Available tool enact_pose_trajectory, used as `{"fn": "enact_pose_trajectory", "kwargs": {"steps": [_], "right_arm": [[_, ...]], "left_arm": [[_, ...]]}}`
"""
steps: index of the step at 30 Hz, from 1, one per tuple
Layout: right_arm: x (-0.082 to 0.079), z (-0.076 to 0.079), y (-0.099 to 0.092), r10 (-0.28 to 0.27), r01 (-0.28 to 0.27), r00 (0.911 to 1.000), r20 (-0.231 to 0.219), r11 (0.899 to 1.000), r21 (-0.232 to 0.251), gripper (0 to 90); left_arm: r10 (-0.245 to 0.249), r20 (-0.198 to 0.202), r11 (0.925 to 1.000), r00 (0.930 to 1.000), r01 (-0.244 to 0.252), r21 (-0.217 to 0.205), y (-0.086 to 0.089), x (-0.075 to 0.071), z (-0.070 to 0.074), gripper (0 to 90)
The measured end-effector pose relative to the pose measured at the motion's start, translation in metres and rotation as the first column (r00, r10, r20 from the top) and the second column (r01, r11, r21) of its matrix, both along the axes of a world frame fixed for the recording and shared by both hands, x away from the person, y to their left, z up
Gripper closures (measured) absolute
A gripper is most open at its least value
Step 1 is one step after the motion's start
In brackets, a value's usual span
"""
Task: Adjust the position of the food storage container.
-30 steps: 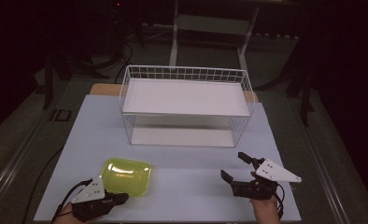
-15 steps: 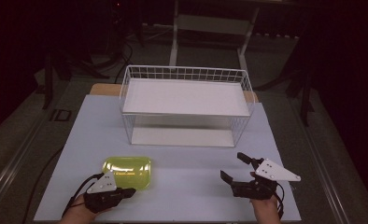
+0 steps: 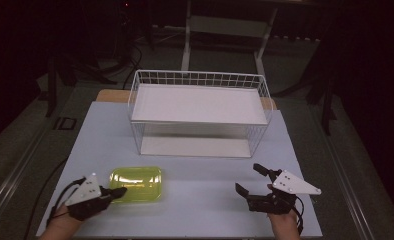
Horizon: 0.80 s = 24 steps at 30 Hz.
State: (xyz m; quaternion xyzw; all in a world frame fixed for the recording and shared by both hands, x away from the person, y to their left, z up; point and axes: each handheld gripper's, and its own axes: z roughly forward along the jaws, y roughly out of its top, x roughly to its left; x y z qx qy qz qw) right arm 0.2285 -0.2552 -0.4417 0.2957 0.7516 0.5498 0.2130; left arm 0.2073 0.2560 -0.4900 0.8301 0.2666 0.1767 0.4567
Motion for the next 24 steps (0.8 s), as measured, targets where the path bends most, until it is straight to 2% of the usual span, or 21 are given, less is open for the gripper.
{"fn": "enact_pose_trajectory", "kwargs": {"steps": [1,2,4,5,6,10,13,19,24], "right_arm": [[-0.001,0.0,0.0,-0.008,0.008,0.9999,0.01,1.0,-0.001,13.3],[-0.001,0.0,0.0,-0.008,0.008,0.9999,0.01,1.0,-0.001,13.3],[0.0,0.001,0.0,-0.008,0.008,0.9999,0.011,1.0,0.002,13.3],[0.0,0.001,0.0,-0.008,0.008,0.9999,0.011,1.0,0.002,13.3],[0.0,0.0,0.0,-0.011,0.011,0.9999,0.006,1.0,-0.001,13.3],[0.0,-0.001,0.0,-0.013,0.014,0.9999,0.009,1.0,-0.004,13.3],[0.001,-0.002,0.001,-0.014,0.014,0.9999,0.003,1.0,-0.008,13.3],[0.002,-0.003,0.002,-0.007,0.007,1.0,-0.001,1.0,-0.012,13.3],[0.002,-0.003,0.002,-0.007,0.007,1.0,-0.001,1.0,-0.007,13.3]], "left_arm": [[0.044,0.012,0.999,0.999,-0.043,-0.01,0.017,0.005,-0.003,90.0],[0.044,0.012,0.999,0.999,-0.043,-0.01,0.017,0.005,-0.003,90.0],[0.086,-0.002,0.9962,0.9963,-0.086,-0.014,0.033,0.011,-0.01,90.0],[0.086,-0.002,0.9962,0.9963,-0.086,-0.014,0.033,0.011,-0.01,90.0],[0.122,-0.016,0.9926,0.9924,-0.122,0.001,0.045,0.017,-0.021,90.0],[0.143,-0.048,0.9898,0.9886,-0.142,0.01,0.053,0.022,-0.033,90.0],[0.137,-0.053,0.9904,0.9892,-0.138,-0.01,0.052,0.024,-0.036,90.0],[0.113,-0.047,0.9935,0.9924,-0.114,-0.004,0.042,0.026,-0.036,90.0],[0.088,-0.059,0.996,0.9944,-0.089,-0.007,0.032,0.029,-0.035,90.0]]}}
